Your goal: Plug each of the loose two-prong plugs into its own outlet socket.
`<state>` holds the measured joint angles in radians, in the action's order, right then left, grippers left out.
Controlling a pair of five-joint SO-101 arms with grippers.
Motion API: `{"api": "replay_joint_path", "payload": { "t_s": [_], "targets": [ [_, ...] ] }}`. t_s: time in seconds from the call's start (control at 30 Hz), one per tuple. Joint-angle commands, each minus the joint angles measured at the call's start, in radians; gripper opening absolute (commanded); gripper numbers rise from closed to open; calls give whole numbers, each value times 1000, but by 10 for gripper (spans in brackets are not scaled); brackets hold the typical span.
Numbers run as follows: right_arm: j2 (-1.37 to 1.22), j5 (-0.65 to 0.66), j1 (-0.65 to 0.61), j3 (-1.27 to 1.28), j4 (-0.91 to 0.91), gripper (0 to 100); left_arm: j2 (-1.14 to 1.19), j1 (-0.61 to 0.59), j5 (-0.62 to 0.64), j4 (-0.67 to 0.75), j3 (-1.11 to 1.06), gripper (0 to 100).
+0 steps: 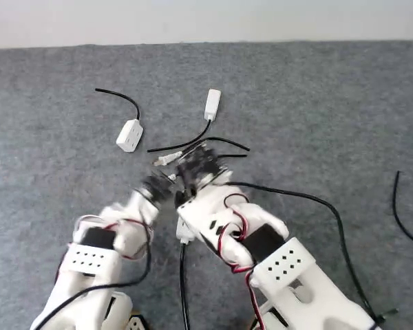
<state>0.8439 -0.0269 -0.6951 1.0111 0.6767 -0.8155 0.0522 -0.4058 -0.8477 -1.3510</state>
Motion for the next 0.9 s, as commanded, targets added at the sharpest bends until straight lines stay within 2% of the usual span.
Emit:
{"api": "replay_joint_path", "payload": {
  "t_s": [0.0,0.17,0.37,0.67,0.87],
  "targets": [
    [-4,-118,25,-11,-27,9,-14,-140,206,161,7,13],
    [-4,-173,30,48,-77,8,-14,-213,387,341,-25,13],
    [-5,-192,42,80,-117,8,-14,-262,402,425,-31,13],
    [-228,-192,42,69,-237,8,-14,-265,402,428,-38,13],
    [-245,-192,61,58,-243,8,-14,-267,402,428,-38,13]
  ]
}}
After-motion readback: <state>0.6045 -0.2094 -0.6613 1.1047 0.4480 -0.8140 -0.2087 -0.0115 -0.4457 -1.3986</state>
